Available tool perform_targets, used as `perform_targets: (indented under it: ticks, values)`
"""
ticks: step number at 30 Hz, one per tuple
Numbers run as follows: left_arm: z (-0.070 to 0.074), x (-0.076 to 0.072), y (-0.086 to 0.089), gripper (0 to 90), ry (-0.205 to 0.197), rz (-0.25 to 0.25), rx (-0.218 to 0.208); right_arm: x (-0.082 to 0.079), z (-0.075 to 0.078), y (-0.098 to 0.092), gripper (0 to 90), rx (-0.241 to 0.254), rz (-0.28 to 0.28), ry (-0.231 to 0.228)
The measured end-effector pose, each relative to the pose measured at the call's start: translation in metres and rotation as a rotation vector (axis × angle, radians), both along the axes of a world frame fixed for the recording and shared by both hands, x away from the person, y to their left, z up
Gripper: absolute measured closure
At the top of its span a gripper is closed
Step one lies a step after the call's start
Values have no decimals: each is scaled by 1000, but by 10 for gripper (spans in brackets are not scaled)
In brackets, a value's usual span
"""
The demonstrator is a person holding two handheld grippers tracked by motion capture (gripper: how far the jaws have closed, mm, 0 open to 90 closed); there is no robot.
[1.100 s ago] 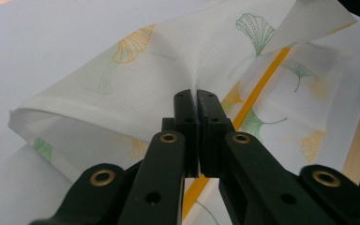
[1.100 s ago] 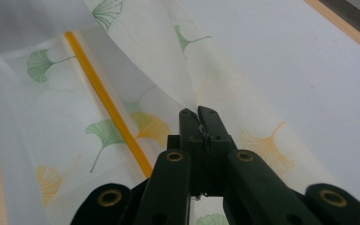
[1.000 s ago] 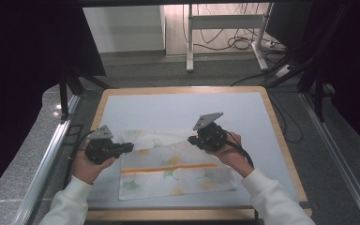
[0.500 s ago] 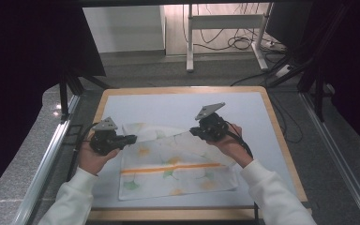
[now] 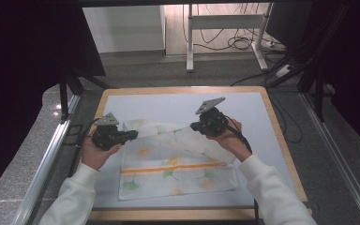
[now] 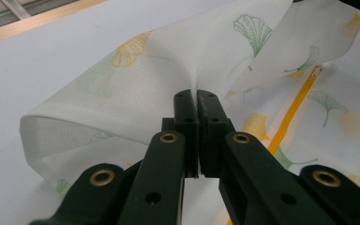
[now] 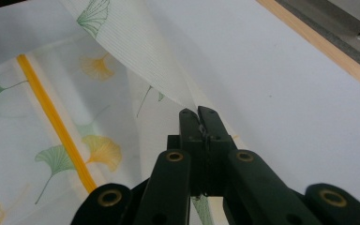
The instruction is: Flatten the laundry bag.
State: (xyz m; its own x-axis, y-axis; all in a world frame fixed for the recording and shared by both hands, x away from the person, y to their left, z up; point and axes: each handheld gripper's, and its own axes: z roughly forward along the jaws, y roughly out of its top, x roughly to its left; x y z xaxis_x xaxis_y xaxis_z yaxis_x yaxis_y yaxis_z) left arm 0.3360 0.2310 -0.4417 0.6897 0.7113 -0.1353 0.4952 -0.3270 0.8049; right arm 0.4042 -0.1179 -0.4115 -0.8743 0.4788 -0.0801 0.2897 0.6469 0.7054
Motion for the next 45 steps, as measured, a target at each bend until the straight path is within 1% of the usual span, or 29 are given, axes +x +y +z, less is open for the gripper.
perform_targets:
  ticks: [2,8,12,18,22,24,25,28,29,32,33,35,39,40,41,43,44,45]
  values:
    - [0,1,-1,889,-2,1,-3,3,1,0,890,7,-4,-6]
    - [0,6,-3,889,-5,6,-13,12,2,0,890,6,-23,-3]
    - [0,8,-4,888,-9,10,-4,18,2,0,890,6,-26,-4]
    - [-2,12,-5,888,-4,14,0,24,-1,1,890,7,-31,-1]
    - [-5,17,-5,888,4,23,-13,29,-4,2,890,7,-36,4]
    - [-6,21,-5,887,8,29,-15,34,-5,2,890,1,-38,7]
    - [-6,24,-5,887,6,28,-10,37,-5,3,889,4,-47,13]
    - [-7,30,-6,886,9,37,-17,46,-6,4,889,3,-55,14]
    - [-8,32,-7,886,8,37,-18,50,-7,5,890,10,-59,17]
    - [-9,39,-7,885,11,46,-12,60,-10,5,890,12,-67,27]
    - [-10,42,-7,885,14,47,-13,65,-11,5,889,9,-69,29]
    - [-11,47,-7,884,13,58,-12,69,-11,6,889,5,-71,27]
    - [-10,58,-7,883,10,77,-12,83,-11,11,889,2,-85,21]
    - [-10,61,-7,882,4,79,-7,87,-11,12,889,2,-84,9]
    - [-9,63,-7,882,5,87,-14,91,-11,13,889,5,-96,16]
    - [-9,70,-7,880,2,99,-17,101,-12,16,889,6,-107,10]
    - [-9,74,-7,877,2,107,-21,113,-14,20,888,5,-119,7]
    - [-10,78,-7,876,5,116,-30,118,-15,22,888,6,-130,3]
